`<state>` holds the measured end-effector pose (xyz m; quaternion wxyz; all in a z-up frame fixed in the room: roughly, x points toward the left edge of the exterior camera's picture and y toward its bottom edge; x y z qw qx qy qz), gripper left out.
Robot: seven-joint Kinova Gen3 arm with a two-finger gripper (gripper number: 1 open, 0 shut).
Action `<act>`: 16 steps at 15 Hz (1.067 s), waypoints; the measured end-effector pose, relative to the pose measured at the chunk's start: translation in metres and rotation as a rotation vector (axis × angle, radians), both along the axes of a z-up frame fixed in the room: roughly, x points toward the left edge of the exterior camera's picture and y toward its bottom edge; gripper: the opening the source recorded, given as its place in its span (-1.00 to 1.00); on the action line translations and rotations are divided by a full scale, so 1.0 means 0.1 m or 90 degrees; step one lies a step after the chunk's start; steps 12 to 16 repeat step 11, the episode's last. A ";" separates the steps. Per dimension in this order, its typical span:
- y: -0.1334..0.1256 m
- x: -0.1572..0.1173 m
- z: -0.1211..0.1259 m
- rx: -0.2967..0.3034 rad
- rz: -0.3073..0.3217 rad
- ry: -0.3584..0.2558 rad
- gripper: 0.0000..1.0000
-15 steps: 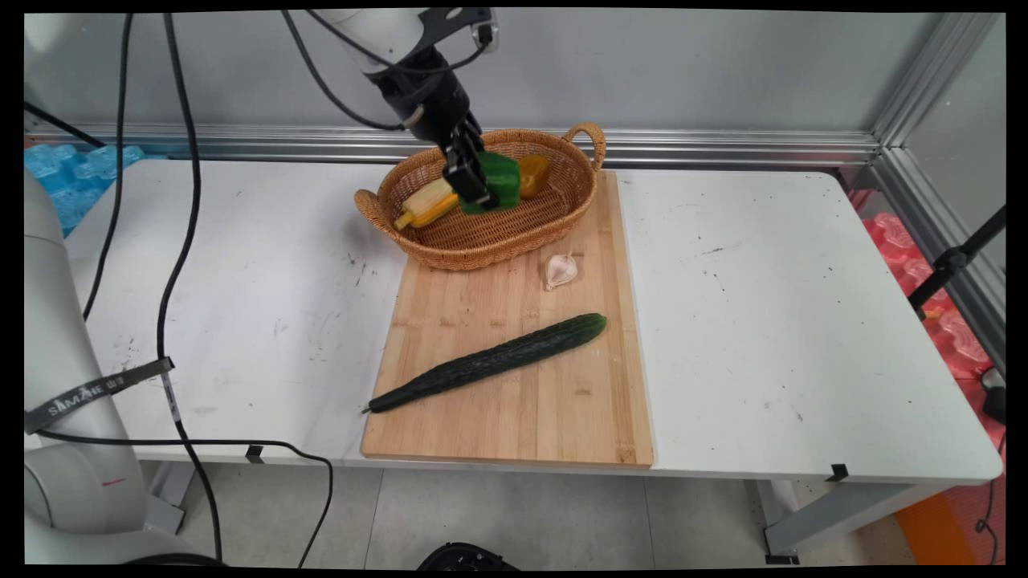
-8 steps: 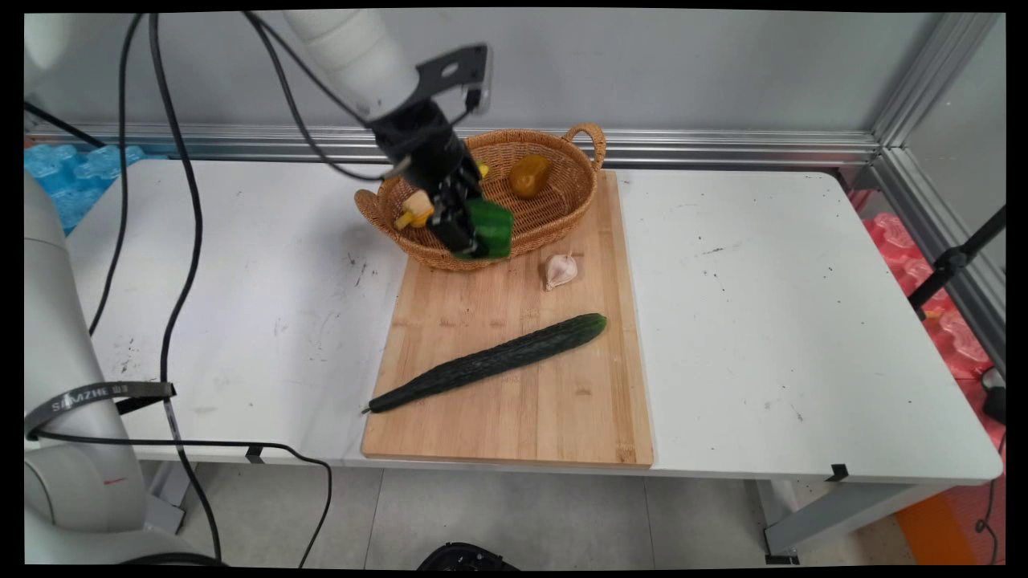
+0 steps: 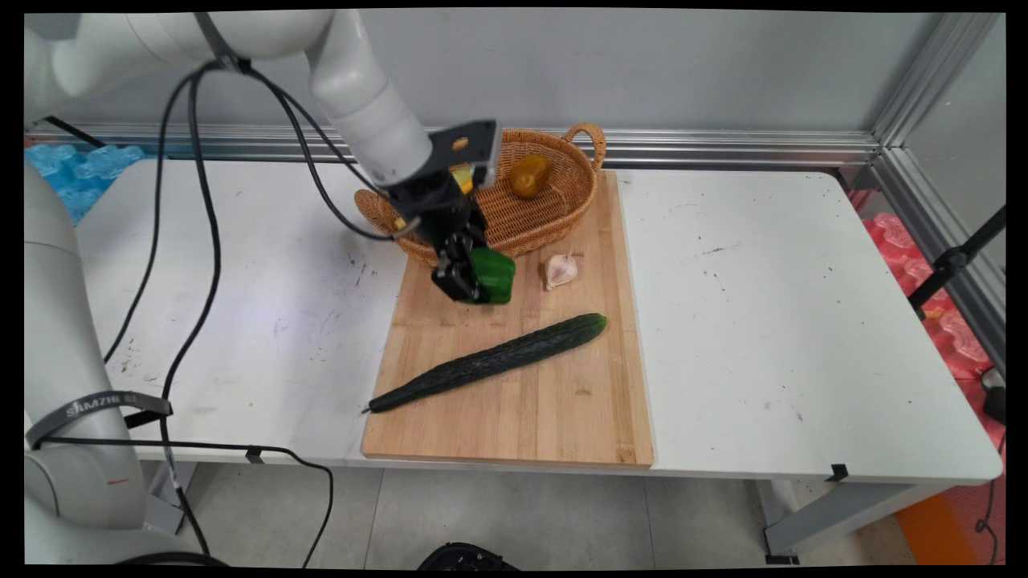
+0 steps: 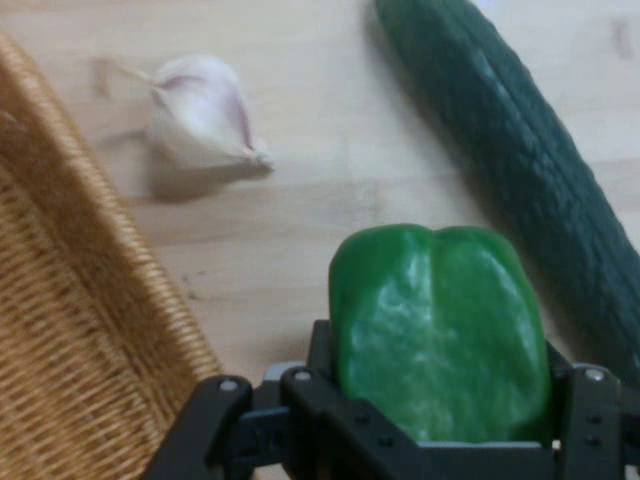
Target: Place the picked object on the cutting board
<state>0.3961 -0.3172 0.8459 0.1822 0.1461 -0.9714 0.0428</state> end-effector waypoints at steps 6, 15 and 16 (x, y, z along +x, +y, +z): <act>0.01 -0.03 -0.40 0.009 -0.020 -0.008 -1.00; 0.00 -0.01 -0.43 0.009 -0.034 -0.004 1.00; 0.00 -0.01 -0.43 0.009 -0.034 -0.004 1.00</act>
